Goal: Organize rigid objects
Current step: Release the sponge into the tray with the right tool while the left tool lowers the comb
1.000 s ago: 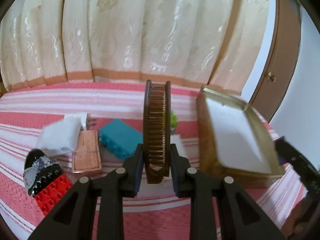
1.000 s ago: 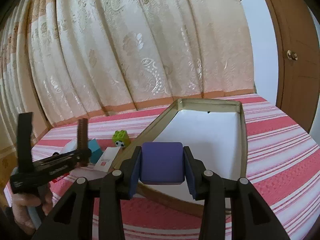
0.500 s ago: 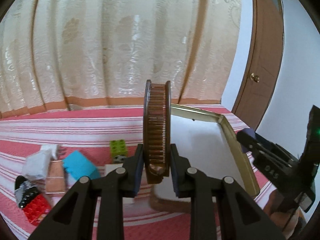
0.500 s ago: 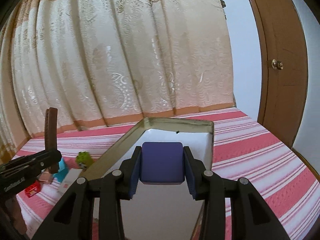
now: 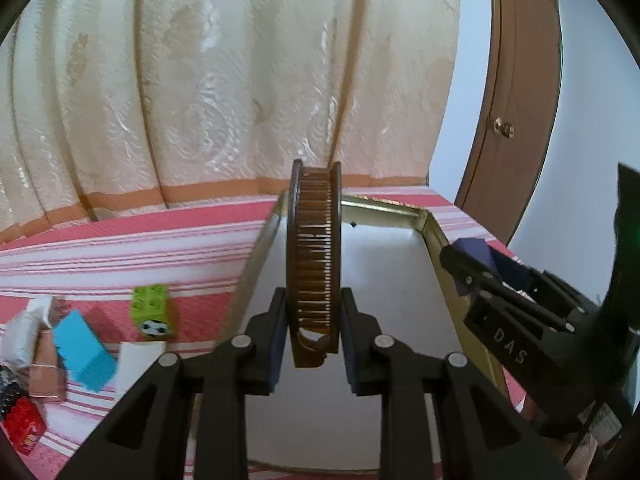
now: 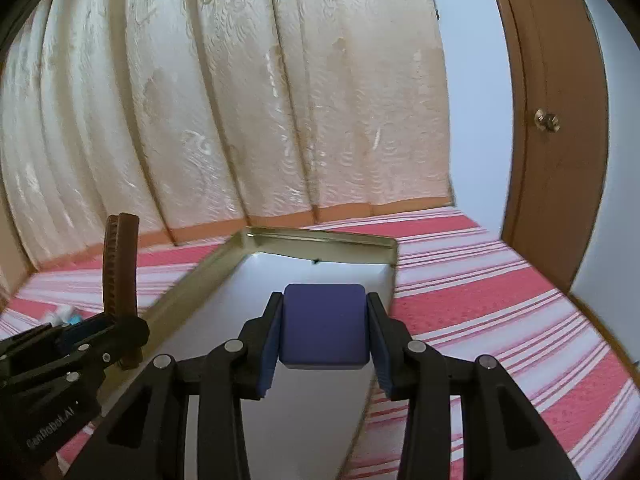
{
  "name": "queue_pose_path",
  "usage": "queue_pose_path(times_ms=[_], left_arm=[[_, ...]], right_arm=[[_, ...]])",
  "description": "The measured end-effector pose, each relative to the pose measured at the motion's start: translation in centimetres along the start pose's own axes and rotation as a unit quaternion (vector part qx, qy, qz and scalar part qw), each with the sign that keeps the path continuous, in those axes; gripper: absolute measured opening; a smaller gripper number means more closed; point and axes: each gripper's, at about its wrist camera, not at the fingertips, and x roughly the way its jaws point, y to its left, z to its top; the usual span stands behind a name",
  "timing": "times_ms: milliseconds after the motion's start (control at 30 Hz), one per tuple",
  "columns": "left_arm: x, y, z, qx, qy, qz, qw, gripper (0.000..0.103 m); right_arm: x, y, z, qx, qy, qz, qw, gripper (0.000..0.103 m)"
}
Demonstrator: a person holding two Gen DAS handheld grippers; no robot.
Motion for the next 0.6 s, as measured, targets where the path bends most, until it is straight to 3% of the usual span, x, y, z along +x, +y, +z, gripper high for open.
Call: queue_pose_path(times_ms=[267, 467, 567, 600], left_arm=[[2.0, -0.3, -0.8, 0.003, 0.026, 0.013, 0.9996, 0.023], [2.4, -0.3, -1.1, 0.015, 0.025, 0.03, 0.9991, 0.023], [2.1, 0.0, -1.2, 0.01, 0.02, 0.028, 0.9994, 0.025], [2.0, 0.1, -1.2, 0.008, 0.017, 0.029, 0.9994, 0.036]], right_arm=[[0.9, 0.3, -0.1, -0.007, 0.025, 0.01, 1.0, 0.043], [0.9, -0.1, -0.1, 0.002, 0.025, 0.02, 0.999, 0.043], [0.8, 0.1, -0.1, -0.001, 0.022, 0.023, 0.999, 0.055], [0.6, 0.1, -0.1, 0.002, 0.016, 0.022, 1.0, 0.067]])
